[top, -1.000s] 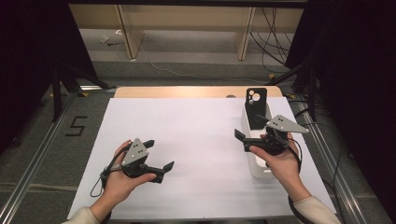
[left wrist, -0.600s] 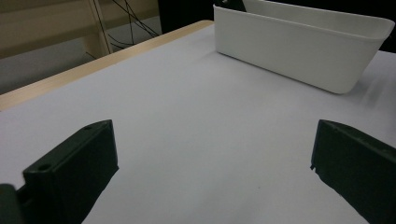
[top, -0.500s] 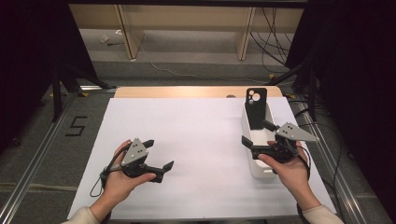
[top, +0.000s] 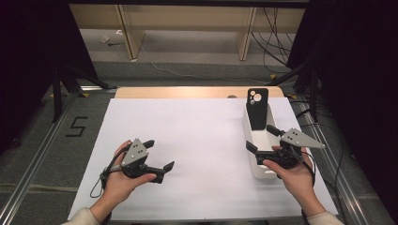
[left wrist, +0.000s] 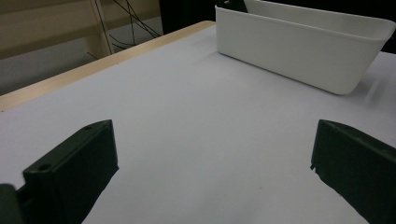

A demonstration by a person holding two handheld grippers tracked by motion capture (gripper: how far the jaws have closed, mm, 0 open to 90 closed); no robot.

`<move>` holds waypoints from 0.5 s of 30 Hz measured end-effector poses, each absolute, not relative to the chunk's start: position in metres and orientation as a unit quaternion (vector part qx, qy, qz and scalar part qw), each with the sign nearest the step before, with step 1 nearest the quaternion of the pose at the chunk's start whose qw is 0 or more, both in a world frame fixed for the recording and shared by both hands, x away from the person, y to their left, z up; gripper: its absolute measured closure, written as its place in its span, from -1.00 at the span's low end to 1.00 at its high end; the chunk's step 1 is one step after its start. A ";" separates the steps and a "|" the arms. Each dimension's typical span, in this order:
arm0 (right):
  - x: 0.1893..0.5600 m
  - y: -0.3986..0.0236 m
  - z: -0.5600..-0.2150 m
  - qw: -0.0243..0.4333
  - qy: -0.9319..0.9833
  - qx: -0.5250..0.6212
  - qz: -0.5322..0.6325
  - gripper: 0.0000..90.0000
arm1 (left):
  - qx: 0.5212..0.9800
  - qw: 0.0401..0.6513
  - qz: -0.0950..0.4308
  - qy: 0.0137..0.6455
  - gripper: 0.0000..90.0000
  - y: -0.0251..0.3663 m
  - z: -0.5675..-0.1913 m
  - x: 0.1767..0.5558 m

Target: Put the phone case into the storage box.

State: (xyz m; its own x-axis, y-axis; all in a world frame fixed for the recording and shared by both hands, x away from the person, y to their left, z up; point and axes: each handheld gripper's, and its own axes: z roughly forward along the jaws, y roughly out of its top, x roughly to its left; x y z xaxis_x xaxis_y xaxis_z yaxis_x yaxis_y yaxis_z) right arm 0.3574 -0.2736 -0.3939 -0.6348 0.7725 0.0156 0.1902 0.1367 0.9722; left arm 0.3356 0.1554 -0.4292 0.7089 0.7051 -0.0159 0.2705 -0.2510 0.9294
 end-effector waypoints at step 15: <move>0.355 -0.276 -0.397 0.260 0.706 0.340 0.564 -0.91 | 0.765 0.518 0.210 0.320 -0.99 0.156 -0.429 0.336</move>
